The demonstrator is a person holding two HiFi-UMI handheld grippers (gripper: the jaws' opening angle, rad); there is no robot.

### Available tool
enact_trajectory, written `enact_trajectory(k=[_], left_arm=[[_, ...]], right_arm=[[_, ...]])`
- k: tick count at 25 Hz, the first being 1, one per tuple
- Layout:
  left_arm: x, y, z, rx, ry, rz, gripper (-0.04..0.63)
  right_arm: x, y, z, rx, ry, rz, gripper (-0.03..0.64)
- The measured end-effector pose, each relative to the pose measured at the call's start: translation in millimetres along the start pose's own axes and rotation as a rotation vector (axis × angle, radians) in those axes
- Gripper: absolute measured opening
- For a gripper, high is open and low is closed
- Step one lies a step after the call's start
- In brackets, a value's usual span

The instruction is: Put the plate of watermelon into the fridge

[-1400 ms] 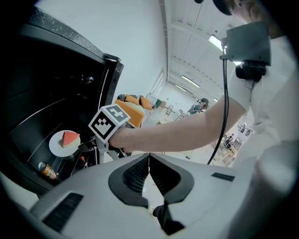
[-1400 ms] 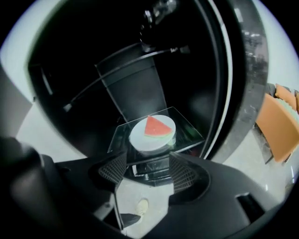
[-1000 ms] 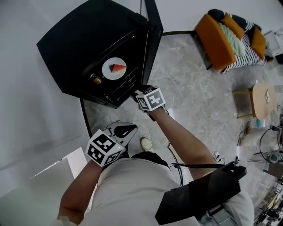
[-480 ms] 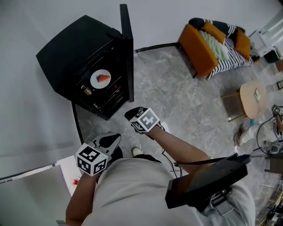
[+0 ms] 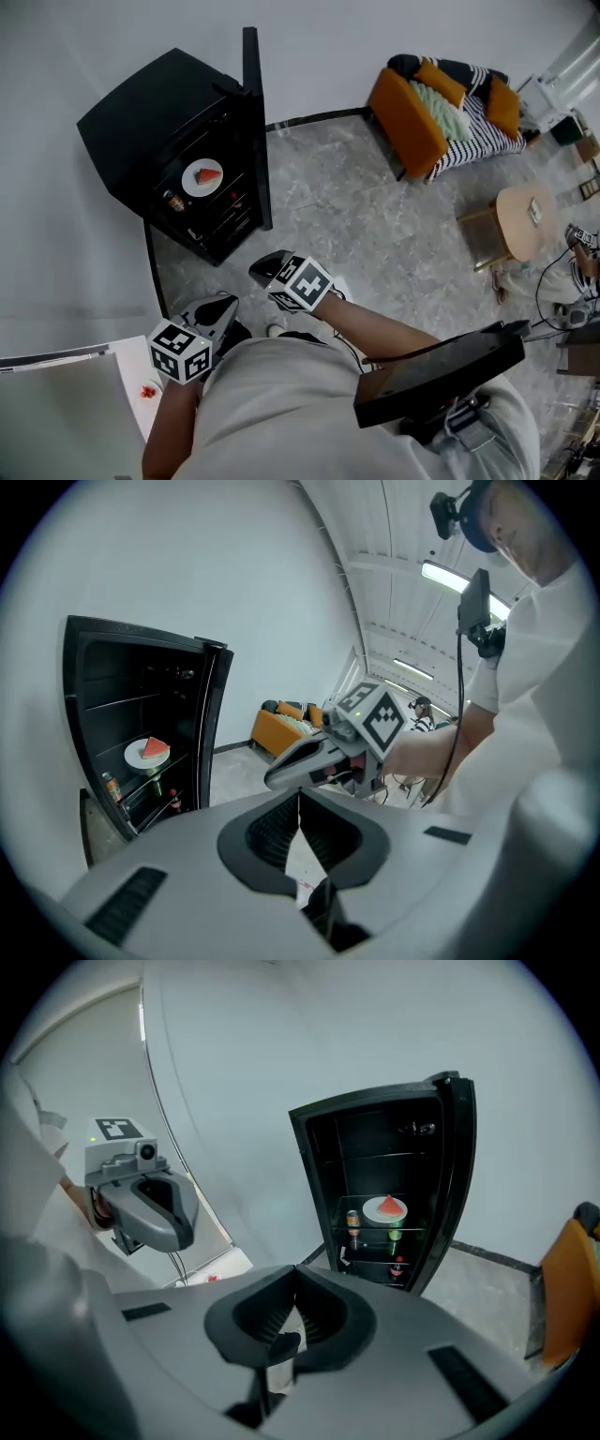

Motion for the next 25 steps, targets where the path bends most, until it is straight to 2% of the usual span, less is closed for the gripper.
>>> enact_trajectory(k=[10, 25], left_arm=[[2, -7, 15, -0.005, 0.006, -0.001, 0.012], [-1, -15, 20, -0.005, 0.019, -0.009, 0.012]], right_arm=[[-28, 0, -28, -0.089, 0.006, 0.012, 0.015], [-29, -11, -38, -0.109, 0.02, -0.001, 0.015]])
Point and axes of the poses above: the fingertips, and each gripper's own axes: x forward along the fingers, z to its right, y out of its top, the point moved 1 cm from there along -x, backward along the fingers, and after that the axes turned 5 degrees about y, right-handed, at the moved point
